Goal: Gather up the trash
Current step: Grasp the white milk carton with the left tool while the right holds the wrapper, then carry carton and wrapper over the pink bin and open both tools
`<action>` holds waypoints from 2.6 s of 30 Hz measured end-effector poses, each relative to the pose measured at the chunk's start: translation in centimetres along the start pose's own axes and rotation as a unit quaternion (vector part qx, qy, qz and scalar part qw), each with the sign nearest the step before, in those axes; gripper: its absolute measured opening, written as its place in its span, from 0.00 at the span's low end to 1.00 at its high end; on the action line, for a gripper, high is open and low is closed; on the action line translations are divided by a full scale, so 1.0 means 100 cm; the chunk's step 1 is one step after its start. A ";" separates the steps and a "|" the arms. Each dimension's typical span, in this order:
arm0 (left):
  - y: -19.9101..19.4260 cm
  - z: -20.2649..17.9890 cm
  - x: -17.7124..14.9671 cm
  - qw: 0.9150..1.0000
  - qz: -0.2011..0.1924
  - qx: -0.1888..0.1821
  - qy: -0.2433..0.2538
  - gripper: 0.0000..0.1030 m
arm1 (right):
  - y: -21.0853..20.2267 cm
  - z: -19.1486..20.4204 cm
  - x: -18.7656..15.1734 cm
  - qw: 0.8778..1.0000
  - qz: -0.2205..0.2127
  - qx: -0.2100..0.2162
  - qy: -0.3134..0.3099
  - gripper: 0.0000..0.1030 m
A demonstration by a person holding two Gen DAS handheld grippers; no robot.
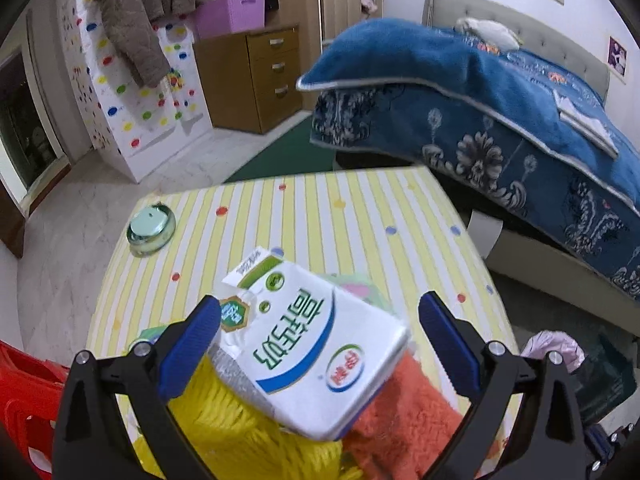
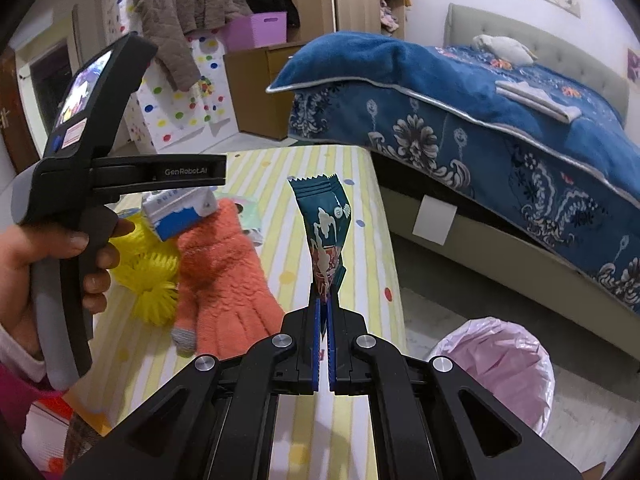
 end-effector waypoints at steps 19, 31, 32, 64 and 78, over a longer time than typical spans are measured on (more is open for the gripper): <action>-0.040 0.093 -0.061 0.995 0.044 -0.086 0.018 0.73 | -0.022 0.035 -0.004 1.000 -0.005 0.022 -0.017 0.02; -0.046 0.085 -0.044 0.999 0.013 -0.047 0.015 0.93 | -0.028 0.048 -0.002 0.999 -0.008 0.026 -0.027 0.02; -0.042 0.082 -0.042 0.999 0.015 -0.039 0.016 0.93 | -0.028 0.048 -0.003 0.999 -0.008 0.026 -0.028 0.02; -0.135 0.058 -0.100 0.981 -0.058 -0.177 0.059 0.70 | -0.061 0.042 -0.026 1.000 -0.007 0.012 0.004 0.02; -0.132 -0.027 -0.155 0.959 -0.025 -0.247 0.139 0.70 | -0.090 -0.010 -0.074 0.997 0.012 -0.050 0.064 0.02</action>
Point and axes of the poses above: each gripper's, at about its wrist camera, not at the fingertips, and y roughly the way its jaws point, z to its left, x to its top, the point moved 3 cm from there along y, roughly the way its jaws point, and after that the axes turned 12 degrees about -y, right-handed, at the moved point
